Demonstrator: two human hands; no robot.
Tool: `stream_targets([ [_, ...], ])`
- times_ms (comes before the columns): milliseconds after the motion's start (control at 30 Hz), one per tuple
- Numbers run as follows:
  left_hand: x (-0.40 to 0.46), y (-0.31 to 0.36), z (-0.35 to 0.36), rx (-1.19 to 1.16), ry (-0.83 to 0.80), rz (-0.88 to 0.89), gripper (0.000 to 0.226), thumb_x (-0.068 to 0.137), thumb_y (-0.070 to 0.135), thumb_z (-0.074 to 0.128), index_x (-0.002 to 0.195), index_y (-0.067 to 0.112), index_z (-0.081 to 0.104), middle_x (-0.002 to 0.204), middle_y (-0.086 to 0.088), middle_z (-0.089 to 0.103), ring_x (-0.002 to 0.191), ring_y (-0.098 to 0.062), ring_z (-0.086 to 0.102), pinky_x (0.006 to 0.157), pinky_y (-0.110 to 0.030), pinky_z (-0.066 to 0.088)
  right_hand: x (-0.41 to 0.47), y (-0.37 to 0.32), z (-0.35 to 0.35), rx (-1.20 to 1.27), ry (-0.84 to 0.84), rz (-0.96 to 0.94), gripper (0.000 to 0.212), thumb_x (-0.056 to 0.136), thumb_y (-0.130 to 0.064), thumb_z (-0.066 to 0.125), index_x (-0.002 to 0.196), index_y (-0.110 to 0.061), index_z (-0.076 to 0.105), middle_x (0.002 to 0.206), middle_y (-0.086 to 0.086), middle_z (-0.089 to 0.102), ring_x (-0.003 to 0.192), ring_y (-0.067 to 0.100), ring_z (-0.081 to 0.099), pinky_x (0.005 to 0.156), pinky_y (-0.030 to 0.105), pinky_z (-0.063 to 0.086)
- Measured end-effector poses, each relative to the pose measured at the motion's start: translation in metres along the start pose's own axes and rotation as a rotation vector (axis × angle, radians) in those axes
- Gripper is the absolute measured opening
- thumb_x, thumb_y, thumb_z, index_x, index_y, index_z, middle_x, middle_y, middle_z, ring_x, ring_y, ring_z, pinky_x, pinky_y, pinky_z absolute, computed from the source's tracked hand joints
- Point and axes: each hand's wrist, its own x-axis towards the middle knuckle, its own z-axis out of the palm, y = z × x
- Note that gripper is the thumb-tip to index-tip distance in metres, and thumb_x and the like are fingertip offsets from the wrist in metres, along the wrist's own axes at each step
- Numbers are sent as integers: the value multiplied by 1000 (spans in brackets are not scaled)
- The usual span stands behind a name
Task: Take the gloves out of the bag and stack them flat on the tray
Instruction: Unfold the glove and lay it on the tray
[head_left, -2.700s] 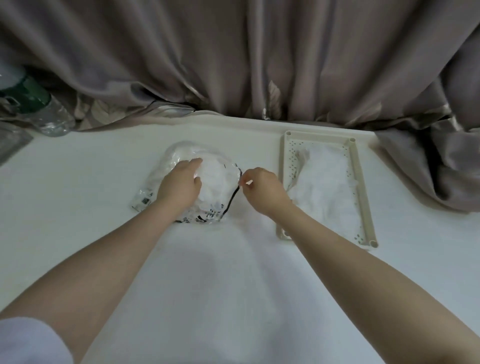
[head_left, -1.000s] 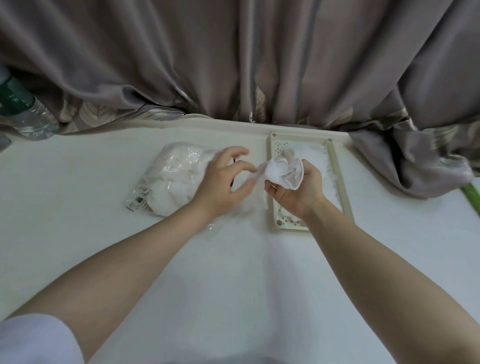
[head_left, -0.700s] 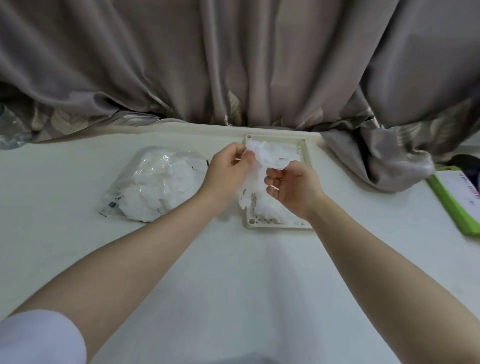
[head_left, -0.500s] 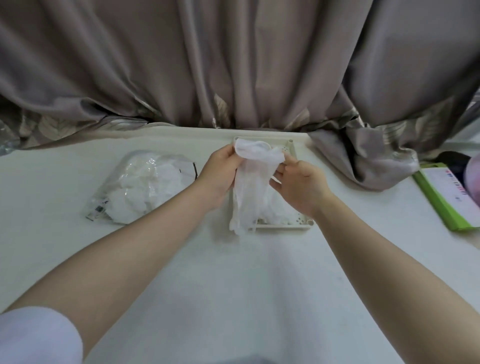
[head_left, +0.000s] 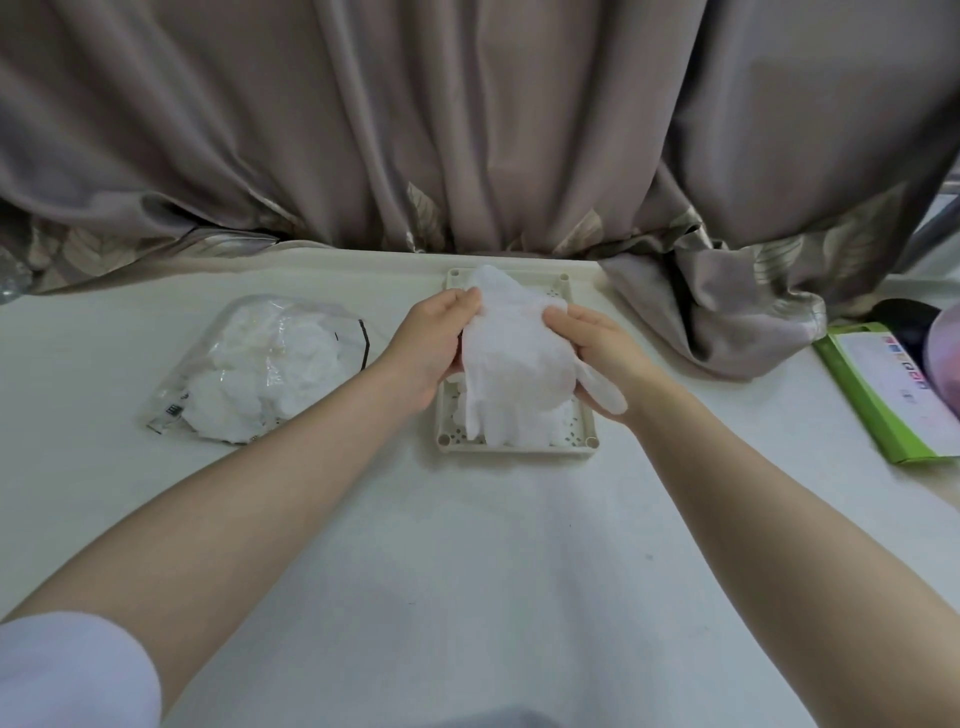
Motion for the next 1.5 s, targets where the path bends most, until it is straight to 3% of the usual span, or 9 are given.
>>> stream_targets([
  [167,-6,2,13,20,-27,85,30,99,21,46,70,13,46,48,4,51,44,-10,49,48,-19,40,15,10,1,-608,426,-178,12,88,-13,60,95,-20,54,80,-5,52,66,9,49,59,22,38],
  [400,-6,21,29,131,-146,91,33,98,23,38,93,9,67,67,-10,69,55,-23,65,45,-19,40,15,3,9,-124,-182,-161,31,88,-30,55,106,-5,56,81,3,62,76,17,60,69,28,48],
  [533,10,16,22,403,-80,220,23,91,10,48,87,14,70,49,0,53,44,-12,47,46,-20,37,19,7,-2,-132,-88,-74,15,93,-7,51,102,-3,61,83,10,67,77,23,65,72,33,52],
  [633,26,0,10,492,121,302,22,89,9,51,102,22,63,65,8,50,58,-8,45,62,-23,39,23,10,-14,-20,14,63,22,95,-9,48,111,-3,61,94,10,69,86,23,66,79,34,53],
  [767,45,-22,3,348,16,-79,39,90,41,58,121,19,52,106,4,58,96,-13,57,88,-30,46,30,11,-26,147,48,210,22,93,-11,46,103,-3,63,89,12,69,85,26,63,83,37,50],
  [900,60,-36,4,84,-217,-386,66,82,68,46,110,11,62,105,-3,70,100,-20,66,92,-35,50,46,21,-33,158,48,264,36,99,-17,43,131,-4,51,122,20,61,108,33,61,89,43,51],
  [1167,92,-55,6,-33,-115,-316,12,96,23,52,94,13,59,87,-4,66,76,-17,65,74,-31,53,91,51,-43,-116,190,282,36,104,-30,33,122,-9,55,115,9,65,109,25,61,96,38,49],
  [1333,106,-64,-3,29,-51,-289,10,96,25,53,92,17,49,85,-1,57,71,-15,57,64,-29,47,109,65,-54,-284,227,321,37,90,-36,37,120,-24,56,113,7,68,110,31,62,98,55,46],
  [1500,110,-75,-7,82,-175,-167,16,92,7,56,92,21,51,85,2,59,69,-8,59,58,-18,48,119,67,-55,-255,176,232,58,77,-35,64,131,-17,50,122,6,64,110,27,62,96,49,49],
])
